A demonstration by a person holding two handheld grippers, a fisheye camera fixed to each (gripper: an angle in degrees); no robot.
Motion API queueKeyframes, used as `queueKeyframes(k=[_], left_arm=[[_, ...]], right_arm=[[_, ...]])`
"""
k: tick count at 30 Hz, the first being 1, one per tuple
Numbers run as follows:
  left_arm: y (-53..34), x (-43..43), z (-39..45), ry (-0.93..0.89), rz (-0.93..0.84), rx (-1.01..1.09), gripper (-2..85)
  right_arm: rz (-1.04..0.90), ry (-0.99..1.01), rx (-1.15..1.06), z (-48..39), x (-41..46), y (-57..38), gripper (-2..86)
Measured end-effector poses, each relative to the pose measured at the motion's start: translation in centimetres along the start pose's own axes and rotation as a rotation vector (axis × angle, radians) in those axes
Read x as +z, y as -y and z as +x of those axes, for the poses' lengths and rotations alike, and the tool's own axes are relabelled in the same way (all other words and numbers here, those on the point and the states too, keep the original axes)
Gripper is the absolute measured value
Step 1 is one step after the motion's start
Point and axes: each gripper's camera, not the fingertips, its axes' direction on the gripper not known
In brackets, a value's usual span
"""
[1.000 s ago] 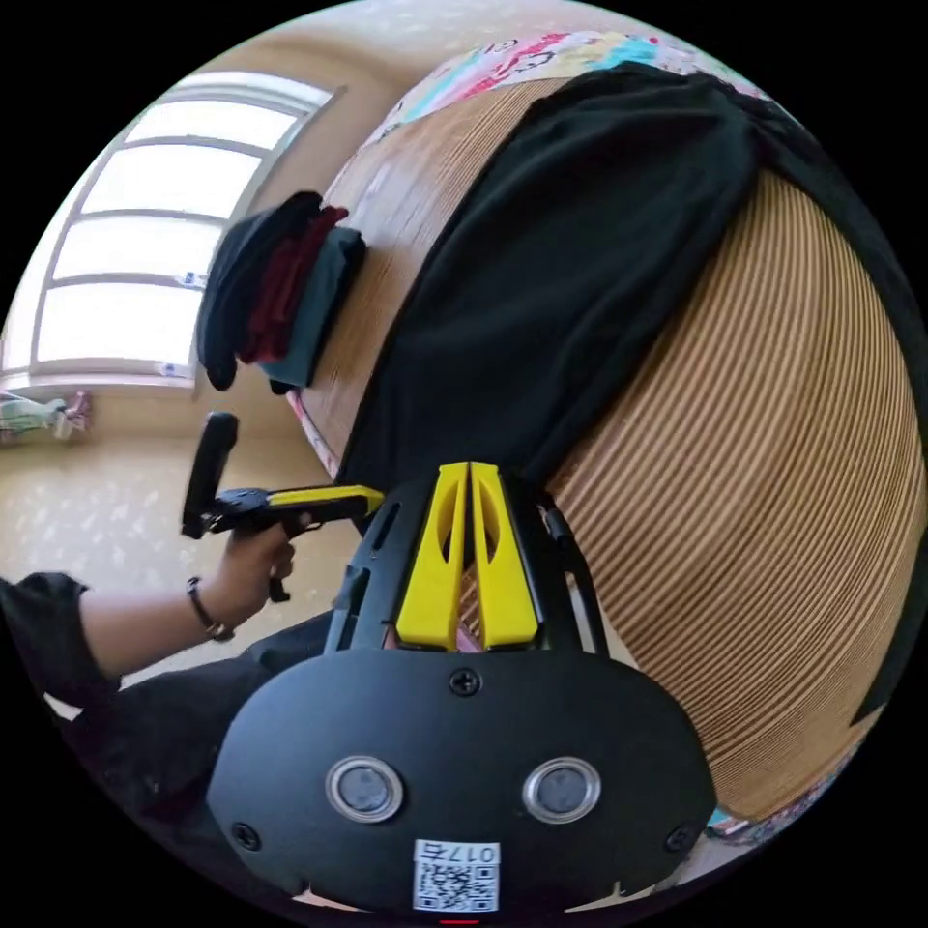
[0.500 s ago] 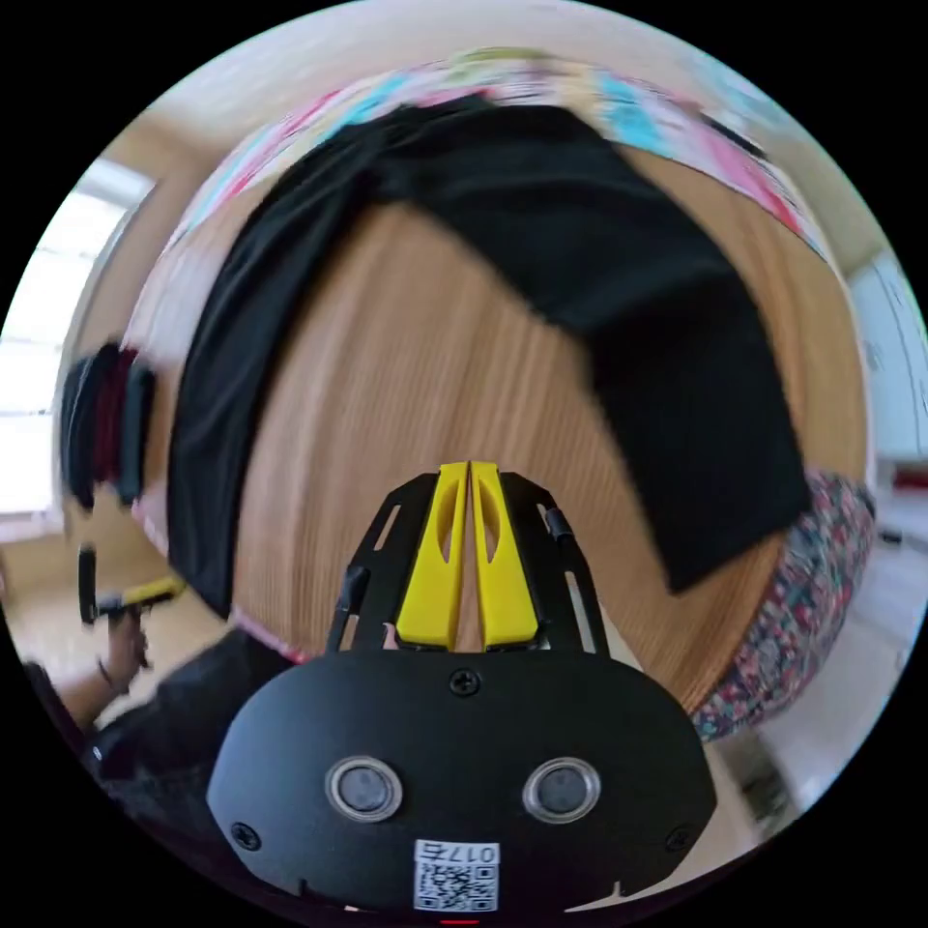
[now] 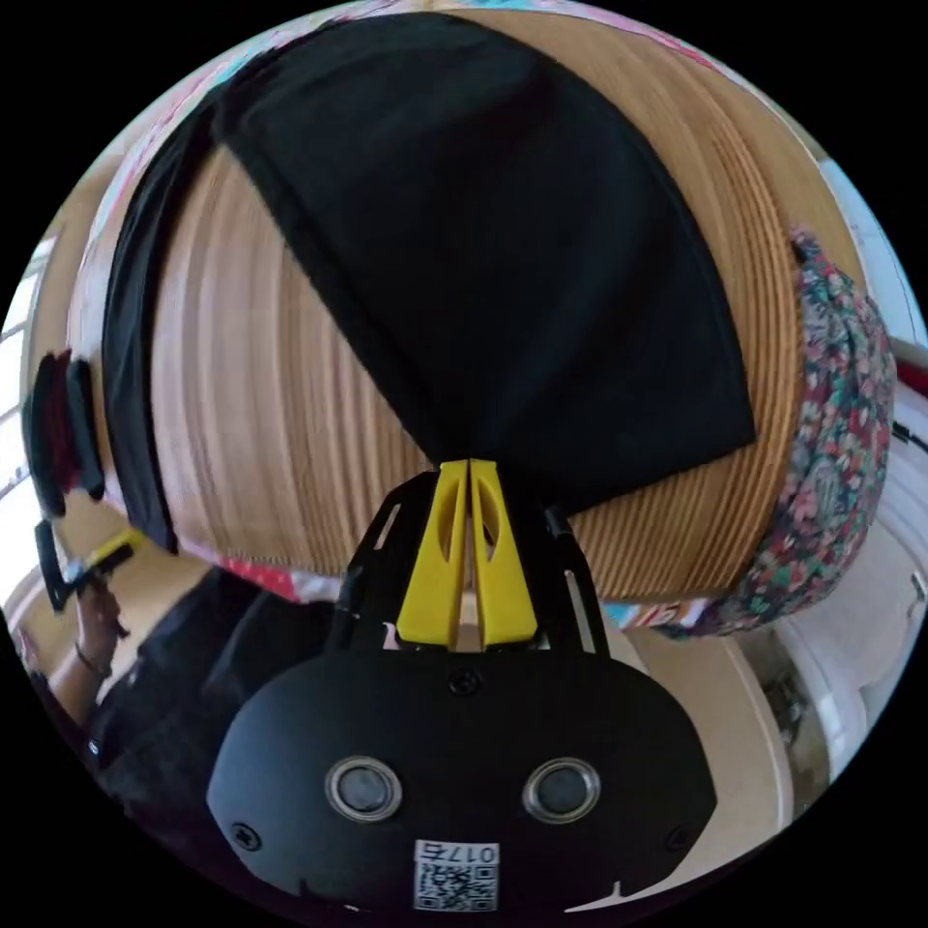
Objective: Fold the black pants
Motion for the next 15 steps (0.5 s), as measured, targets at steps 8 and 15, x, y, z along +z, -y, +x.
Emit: queueKeyframes(k=[8, 15], left_arm=[[0.5, -0.1, 2.1, -0.051, 0.007, 0.026, 3.2], [-0.7, 0.8, 3.2, -0.066, -0.020, 0.101, 3.8]], right_arm=[[-0.040, 0.438, -0.061, -1.1, 0.3, -11.6, 2.6], [0.285, 0.272, 0.289, 10.1, -4.4, -12.9, 12.3]])
